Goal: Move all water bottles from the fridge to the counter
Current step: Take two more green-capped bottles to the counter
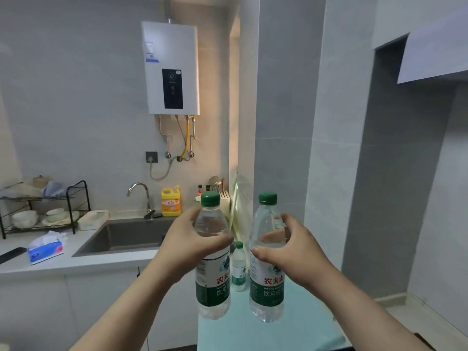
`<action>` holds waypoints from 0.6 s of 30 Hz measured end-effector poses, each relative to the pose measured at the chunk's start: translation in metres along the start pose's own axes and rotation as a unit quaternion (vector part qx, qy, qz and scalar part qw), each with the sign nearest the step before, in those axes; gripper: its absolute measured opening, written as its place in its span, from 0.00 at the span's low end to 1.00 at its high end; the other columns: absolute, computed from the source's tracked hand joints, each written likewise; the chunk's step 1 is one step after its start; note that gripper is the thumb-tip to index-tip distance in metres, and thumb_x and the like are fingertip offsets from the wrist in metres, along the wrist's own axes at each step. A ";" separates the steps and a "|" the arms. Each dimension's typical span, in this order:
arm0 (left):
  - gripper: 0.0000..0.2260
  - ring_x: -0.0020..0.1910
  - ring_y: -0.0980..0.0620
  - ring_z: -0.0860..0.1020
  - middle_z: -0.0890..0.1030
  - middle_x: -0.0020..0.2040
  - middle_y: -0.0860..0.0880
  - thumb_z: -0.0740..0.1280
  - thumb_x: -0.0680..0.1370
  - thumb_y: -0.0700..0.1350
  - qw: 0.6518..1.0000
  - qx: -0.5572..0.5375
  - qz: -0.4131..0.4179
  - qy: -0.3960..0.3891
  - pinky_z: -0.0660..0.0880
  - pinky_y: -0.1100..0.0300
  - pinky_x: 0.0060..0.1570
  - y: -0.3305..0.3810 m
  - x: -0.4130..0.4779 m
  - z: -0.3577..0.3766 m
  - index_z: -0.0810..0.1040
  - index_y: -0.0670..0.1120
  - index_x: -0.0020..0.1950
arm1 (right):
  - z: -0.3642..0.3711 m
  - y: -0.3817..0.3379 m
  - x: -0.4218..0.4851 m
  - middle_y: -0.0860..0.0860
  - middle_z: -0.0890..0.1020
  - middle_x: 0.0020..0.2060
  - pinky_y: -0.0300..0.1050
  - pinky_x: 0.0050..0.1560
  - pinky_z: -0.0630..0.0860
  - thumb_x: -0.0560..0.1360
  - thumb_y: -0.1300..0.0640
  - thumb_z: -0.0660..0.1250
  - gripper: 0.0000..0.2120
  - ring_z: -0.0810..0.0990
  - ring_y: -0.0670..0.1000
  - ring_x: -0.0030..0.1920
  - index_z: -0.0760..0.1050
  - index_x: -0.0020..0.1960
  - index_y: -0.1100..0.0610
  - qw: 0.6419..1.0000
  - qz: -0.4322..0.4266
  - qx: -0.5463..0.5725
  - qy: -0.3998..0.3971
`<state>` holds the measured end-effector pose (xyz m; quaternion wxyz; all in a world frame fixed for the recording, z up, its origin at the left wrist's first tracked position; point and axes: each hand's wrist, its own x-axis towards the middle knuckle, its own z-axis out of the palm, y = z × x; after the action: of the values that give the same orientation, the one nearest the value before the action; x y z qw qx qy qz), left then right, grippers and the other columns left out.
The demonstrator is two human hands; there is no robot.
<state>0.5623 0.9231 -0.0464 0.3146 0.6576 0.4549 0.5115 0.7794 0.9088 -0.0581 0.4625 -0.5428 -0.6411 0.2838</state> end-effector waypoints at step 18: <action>0.21 0.46 0.58 0.83 0.85 0.46 0.56 0.79 0.62 0.47 0.994 0.034 -0.105 -0.002 0.81 0.54 0.49 -0.233 0.168 0.059 0.78 0.57 0.52 | 0.110 0.176 0.195 0.40 0.77 0.46 0.42 0.47 0.77 0.63 0.50 0.78 0.29 0.78 0.45 0.47 0.66 0.57 0.42 0.986 0.122 -0.106 -0.043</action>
<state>0.5654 1.1714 -0.2027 0.3449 0.6174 0.5380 0.4588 0.7601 1.1544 -0.2002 0.3365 -0.6501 -0.6159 0.2913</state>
